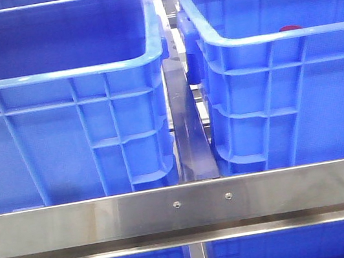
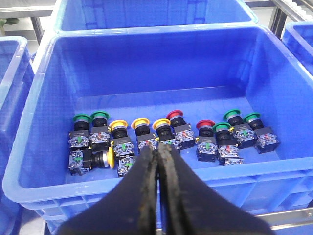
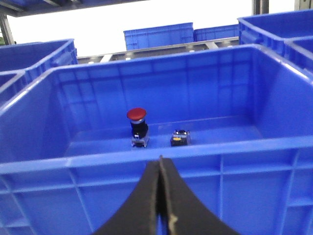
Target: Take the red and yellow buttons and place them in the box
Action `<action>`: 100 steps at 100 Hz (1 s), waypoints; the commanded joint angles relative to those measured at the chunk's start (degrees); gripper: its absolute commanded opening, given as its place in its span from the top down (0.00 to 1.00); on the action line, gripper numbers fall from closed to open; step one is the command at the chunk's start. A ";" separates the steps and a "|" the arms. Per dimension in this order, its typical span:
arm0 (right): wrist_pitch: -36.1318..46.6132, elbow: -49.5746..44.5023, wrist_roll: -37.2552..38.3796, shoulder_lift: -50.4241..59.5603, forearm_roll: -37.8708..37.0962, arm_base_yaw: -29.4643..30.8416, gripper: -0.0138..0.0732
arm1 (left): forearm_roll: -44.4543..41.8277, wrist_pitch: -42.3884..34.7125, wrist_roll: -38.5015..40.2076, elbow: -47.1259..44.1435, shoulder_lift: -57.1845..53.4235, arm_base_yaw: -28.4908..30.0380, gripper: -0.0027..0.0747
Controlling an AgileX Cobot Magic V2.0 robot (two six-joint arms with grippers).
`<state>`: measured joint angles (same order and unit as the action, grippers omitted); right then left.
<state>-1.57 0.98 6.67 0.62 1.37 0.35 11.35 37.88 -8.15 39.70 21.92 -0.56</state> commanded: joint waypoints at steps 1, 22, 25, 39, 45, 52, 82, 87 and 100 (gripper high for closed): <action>7.16 -0.10 0.11 1.44 -0.79 -0.10 0.92 | 1.05 -4.32 0.47 1.40 0.67 0.10 0.99; 8.99 -1.42 0.11 1.44 -0.79 -0.05 0.92 | 1.05 -4.32 0.47 1.40 0.67 0.10 0.99; 8.93 -1.42 0.11 1.44 -0.79 -0.05 0.92 | 1.05 -4.32 0.47 1.40 0.67 0.10 0.99; 8.93 -1.42 0.11 1.44 -0.79 -0.05 0.92 | 1.05 -4.32 0.47 1.40 0.67 0.10 0.99; 8.93 -1.42 0.11 1.44 -0.79 -0.05 0.92 | 1.05 -4.32 0.47 1.40 0.67 0.10 0.99; 8.93 -1.42 0.11 1.44 -0.79 -0.05 0.92 | 1.05 -4.32 0.47 1.40 0.67 0.10 0.99; 8.93 -1.42 0.11 1.44 -0.79 -0.05 0.92 | 1.05 -4.32 0.47 1.40 0.67 0.10 0.99; 8.93 -1.42 0.11 1.44 -0.79 -0.05 0.92 | 1.05 -4.32 0.47 1.40 0.67 0.10 0.99; 8.93 -1.42 0.11 1.44 -0.79 -0.05 0.92 | 1.05 -4.32 0.47 1.40 0.67 0.10 0.99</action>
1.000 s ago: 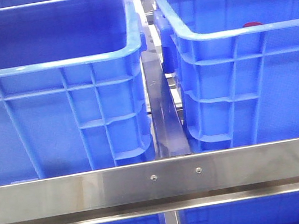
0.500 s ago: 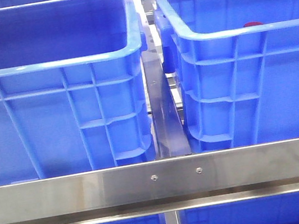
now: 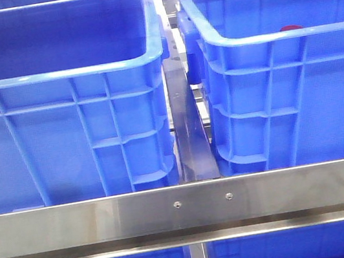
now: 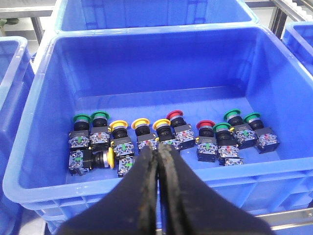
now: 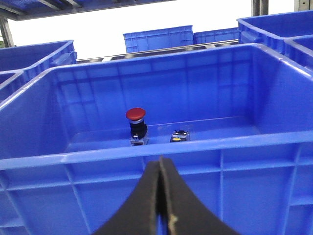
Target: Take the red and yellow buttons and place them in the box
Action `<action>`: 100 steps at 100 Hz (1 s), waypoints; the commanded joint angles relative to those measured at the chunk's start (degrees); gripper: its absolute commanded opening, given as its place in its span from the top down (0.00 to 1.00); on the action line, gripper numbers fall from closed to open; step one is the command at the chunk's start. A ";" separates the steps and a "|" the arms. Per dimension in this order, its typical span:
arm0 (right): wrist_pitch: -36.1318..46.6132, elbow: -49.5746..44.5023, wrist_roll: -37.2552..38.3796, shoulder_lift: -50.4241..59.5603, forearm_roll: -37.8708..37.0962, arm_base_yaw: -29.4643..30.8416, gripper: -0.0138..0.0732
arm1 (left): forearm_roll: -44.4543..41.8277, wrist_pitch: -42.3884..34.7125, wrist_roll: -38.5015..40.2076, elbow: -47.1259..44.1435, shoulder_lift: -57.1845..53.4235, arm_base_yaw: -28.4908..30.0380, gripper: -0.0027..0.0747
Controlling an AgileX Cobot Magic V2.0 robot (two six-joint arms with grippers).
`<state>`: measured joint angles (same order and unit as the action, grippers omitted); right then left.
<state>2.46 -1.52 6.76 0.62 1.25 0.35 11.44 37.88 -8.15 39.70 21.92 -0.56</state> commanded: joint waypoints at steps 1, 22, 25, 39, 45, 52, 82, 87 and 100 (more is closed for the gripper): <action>4.89 1.08 0.01 1.44 -0.68 -0.05 0.92 | 0.96 -4.32 0.47 1.40 0.67 0.10 0.99; 4.89 1.08 0.01 1.44 -0.68 -0.05 0.92 | 0.86 -4.32 0.28 1.31 0.67 0.10 0.99; 4.89 1.08 0.01 1.44 -0.68 -0.05 0.92 | 0.86 -4.32 0.28 1.28 0.67 0.10 0.99; 4.89 1.08 0.01 1.44 -0.68 -0.05 0.92 | -0.59 -10.75 0.28 -1.14 0.67 0.10 0.99; 4.89 1.08 0.01 1.44 -0.68 -0.05 0.92 | -1.61 -15.20 0.28 -3.26 0.38 -0.29 0.99; 4.89 1.08 0.01 1.44 -0.68 -0.05 0.92 | -3.18 -20.00 0.28 -6.85 -0.76 -1.15 0.99; 4.89 1.08 0.01 1.44 -0.68 -0.05 0.92 | -7.67 -37.42 0.44 -25.10 -10.39 -3.22 0.99; 4.89 1.08 0.01 1.44 -0.68 -0.05 0.92 | -7.85 -39.15 0.44 -27.88 -12.50 -3.22 0.99; 4.89 1.08 0.01 1.44 -0.68 -0.05 0.92 | -8.70 -40.33 0.44 -33.98 -18.68 -3.22 0.99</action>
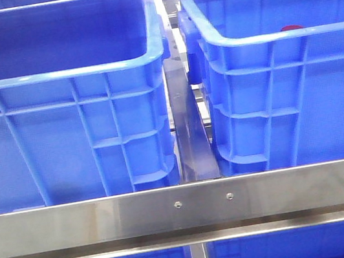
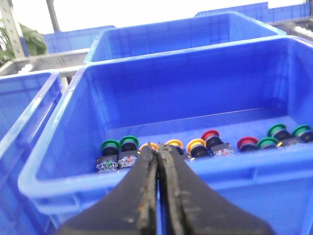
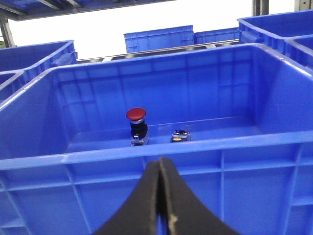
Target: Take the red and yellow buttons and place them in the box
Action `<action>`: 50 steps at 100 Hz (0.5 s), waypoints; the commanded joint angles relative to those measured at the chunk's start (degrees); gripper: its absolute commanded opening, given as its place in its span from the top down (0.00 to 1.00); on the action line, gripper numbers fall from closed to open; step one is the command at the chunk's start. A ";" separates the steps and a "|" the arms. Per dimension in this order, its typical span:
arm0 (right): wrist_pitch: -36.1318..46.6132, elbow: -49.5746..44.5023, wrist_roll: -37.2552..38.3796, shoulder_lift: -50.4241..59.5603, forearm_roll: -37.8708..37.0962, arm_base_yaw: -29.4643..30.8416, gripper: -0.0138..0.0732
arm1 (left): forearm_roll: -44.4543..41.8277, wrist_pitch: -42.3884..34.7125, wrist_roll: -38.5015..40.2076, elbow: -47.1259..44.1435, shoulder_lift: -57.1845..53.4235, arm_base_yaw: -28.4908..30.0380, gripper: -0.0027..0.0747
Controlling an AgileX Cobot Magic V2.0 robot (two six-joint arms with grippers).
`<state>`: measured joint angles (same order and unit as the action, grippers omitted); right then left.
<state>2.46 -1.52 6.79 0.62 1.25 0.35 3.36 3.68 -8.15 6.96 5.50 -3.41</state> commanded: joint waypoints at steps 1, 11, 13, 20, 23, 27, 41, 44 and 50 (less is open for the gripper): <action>4.89 1.08 -0.01 1.44 -0.68 -0.05 0.92 | -0.61 -6.13 0.44 -1.52 -2.57 -0.36 0.99; 4.89 1.08 -0.01 1.44 -0.68 -0.05 0.92 | -0.88 -6.13 0.44 -4.97 -6.97 -0.36 0.99; 4.89 1.08 -0.01 1.44 -0.68 -0.05 0.92 | -0.88 -6.13 0.44 -5.55 -7.78 -0.36 0.99; 4.90 1.08 -0.06 1.44 -0.68 -0.05 0.92 | -0.88 -7.45 0.44 -7.19 -7.49 -0.36 0.99; 4.90 1.08 -0.06 1.44 -0.68 -0.05 0.92 | -0.88 -7.54 0.55 -7.67 -7.59 -0.36 0.99; 4.90 1.08 -0.06 1.44 -0.68 -0.05 0.92 | -0.88 -7.70 0.92 -8.31 -7.69 -0.36 0.99; 4.90 1.08 -0.06 1.44 -0.68 -0.05 0.92 | -1.55 -8.52 1.69 -9.53 -7.69 -0.36 0.99; 4.90 1.08 -0.06 1.44 -0.68 -0.05 0.92 | -1.93 -8.52 1.69 -9.53 -7.69 -0.36 0.99; 4.90 1.08 -0.06 1.44 -0.68 -0.05 0.92 | -2.94 -8.72 1.69 -9.53 -7.69 -0.36 0.99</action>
